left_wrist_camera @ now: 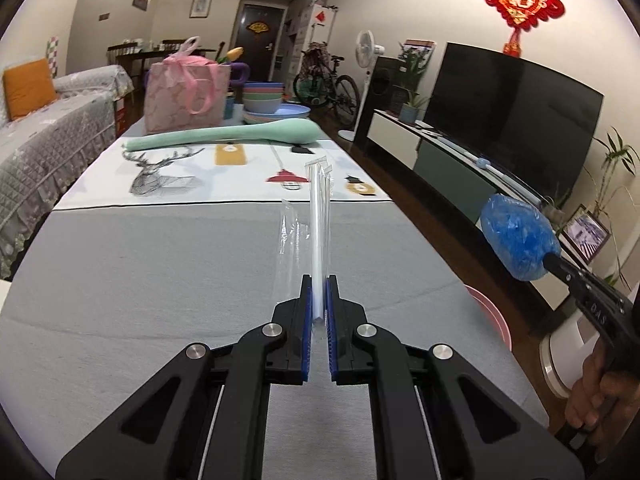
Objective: Collect trash
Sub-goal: 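Carry the straw pack and blue bag in both tools over the wastebasket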
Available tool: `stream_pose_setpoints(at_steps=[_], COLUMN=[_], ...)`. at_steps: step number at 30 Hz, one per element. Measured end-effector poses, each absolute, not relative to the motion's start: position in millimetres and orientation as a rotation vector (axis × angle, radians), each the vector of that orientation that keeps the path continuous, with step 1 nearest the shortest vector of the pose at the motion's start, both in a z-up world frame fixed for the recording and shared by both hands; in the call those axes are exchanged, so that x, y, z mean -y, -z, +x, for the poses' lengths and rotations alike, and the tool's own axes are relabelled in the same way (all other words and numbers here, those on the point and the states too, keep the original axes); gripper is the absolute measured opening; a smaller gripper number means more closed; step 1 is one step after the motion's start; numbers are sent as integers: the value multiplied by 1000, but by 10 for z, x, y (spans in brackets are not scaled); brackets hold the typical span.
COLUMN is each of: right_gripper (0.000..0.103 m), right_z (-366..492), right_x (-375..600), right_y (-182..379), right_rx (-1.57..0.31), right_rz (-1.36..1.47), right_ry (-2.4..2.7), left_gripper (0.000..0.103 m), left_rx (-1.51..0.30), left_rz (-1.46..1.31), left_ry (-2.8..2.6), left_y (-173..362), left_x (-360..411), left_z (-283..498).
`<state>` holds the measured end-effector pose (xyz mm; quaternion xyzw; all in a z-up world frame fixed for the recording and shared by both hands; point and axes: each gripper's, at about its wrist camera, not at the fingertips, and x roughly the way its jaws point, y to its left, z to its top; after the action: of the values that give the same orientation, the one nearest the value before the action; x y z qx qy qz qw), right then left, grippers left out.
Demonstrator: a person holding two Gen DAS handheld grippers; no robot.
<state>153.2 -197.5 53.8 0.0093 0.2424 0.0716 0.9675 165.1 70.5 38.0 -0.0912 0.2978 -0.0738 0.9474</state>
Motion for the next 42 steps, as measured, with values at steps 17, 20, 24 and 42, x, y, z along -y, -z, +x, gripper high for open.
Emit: stream_pose_setpoints(at_steps=[17,20,24,42], right_gripper=[1,1,1,1], right_z=[1557,1607,1706,2058], right_x=[3030,3195,3331,3625], right_y=[-436,-389,-321,7], right_rx=[-532,-547,-558,-621], right_rz=[142,168,180,183], right_ry=[23,45,71,90], left_gripper=[6,6,6,6], left_rx=[-652,-654,-663,-761], left_rz=[-133,-130,-124,-56], left_ry=[323,359,400,447], left_y=[-306,-307,-282,-30], left_x=[488,732,1050,1891], left_z=[1813,1912,2072,2583])
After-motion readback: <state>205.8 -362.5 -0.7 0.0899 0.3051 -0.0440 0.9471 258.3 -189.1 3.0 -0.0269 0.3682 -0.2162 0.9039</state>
